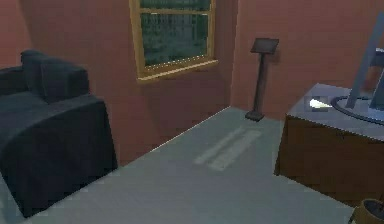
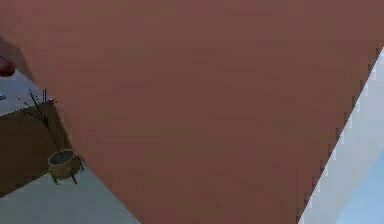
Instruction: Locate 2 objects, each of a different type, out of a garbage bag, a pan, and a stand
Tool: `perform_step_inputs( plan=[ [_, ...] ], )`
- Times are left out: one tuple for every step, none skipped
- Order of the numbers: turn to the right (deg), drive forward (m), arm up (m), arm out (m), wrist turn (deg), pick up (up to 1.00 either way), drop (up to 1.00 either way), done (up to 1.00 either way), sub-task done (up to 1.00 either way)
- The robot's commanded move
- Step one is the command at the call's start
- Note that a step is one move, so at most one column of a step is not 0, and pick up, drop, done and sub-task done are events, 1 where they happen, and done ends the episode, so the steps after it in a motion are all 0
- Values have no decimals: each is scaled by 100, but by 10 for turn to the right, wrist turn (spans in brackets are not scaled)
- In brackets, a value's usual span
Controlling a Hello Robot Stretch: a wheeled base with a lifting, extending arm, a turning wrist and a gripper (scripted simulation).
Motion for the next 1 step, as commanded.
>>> perform_step_inputs(
  plan=[
    [450, 0, 0, 0, 0, 0, 0, 0, 0]
  ],
)
